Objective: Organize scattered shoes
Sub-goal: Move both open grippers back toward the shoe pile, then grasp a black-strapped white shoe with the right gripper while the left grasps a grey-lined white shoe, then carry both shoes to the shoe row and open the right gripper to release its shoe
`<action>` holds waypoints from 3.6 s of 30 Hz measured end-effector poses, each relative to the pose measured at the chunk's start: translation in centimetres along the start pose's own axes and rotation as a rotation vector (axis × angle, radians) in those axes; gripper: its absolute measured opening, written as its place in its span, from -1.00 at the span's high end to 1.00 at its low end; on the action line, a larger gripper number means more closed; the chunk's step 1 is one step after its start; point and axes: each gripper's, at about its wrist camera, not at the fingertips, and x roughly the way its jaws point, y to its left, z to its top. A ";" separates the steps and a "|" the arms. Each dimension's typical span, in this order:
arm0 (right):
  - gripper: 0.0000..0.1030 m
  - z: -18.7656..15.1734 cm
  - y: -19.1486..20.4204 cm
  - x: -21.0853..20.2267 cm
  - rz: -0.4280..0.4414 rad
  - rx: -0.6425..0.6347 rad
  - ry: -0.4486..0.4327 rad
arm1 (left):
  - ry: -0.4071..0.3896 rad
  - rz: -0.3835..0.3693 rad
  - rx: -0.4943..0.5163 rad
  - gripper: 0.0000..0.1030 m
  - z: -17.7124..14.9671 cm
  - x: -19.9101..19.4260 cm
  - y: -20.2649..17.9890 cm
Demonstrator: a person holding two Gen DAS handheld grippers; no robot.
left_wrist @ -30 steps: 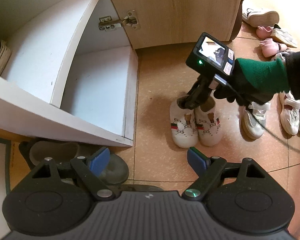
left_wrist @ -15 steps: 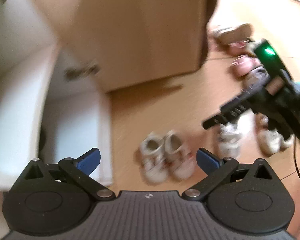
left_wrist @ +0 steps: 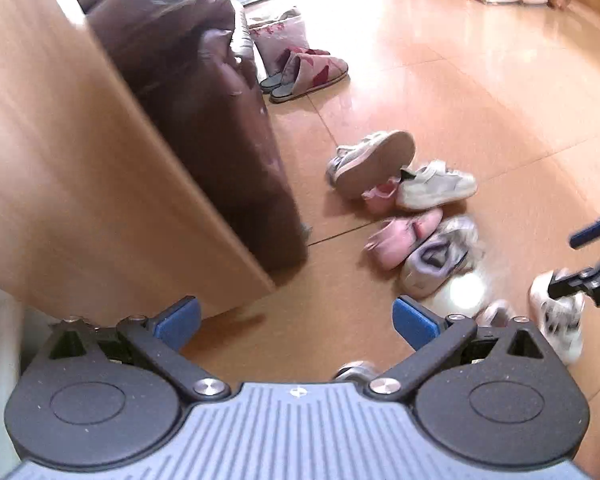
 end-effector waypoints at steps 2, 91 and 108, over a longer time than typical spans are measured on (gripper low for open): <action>-0.98 0.0 -2.7 -1.4 -0.034 0.022 -0.034 | 0.028 -0.002 0.059 -0.99 0.0 1.8 -2.1; 0.68 15.3 -10.1 16.8 -0.148 -0.251 -0.122 | 0.164 -0.283 -0.868 0.62 -6.5 25.0 -7.3; 0.84 12.5 -17.2 5.1 0.013 0.342 -0.251 | -0.090 -0.381 -0.754 0.68 -1.2 15.0 -4.6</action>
